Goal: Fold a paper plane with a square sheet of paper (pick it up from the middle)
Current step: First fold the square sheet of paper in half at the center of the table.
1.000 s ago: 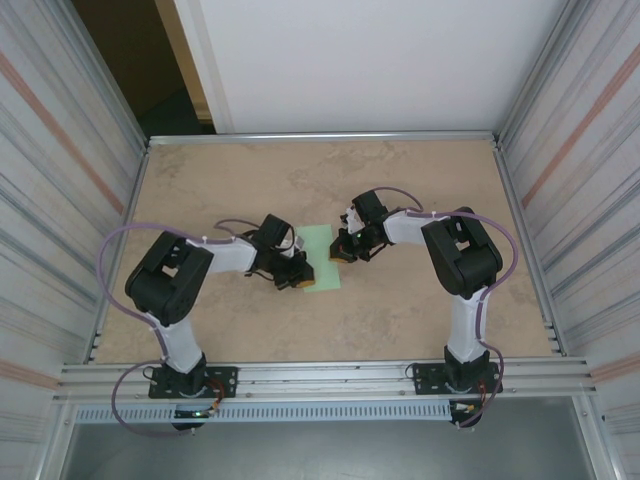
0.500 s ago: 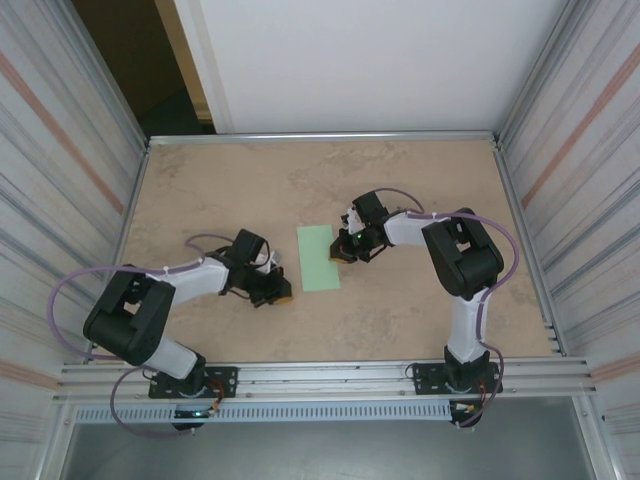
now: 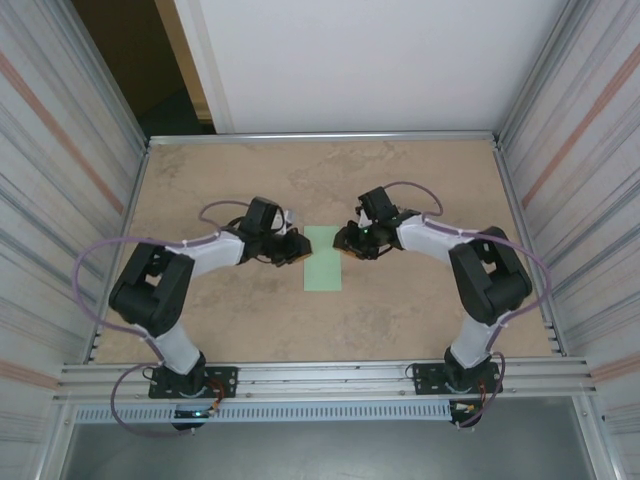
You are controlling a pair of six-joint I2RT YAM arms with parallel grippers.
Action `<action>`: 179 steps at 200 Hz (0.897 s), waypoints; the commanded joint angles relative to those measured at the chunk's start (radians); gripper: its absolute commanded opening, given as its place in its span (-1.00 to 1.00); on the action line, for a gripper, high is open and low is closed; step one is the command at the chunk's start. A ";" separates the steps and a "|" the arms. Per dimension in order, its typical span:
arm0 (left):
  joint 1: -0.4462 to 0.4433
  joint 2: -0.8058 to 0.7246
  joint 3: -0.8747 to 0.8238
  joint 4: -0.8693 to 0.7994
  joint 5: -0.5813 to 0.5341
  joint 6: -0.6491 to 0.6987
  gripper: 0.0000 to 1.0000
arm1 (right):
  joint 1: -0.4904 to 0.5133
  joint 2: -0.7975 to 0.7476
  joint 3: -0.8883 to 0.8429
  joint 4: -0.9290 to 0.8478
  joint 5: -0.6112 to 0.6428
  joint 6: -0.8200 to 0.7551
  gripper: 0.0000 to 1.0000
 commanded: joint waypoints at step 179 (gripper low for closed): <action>0.051 0.216 0.122 -0.123 -0.029 0.084 -0.63 | 0.013 -0.107 -0.274 0.159 -0.068 0.173 0.18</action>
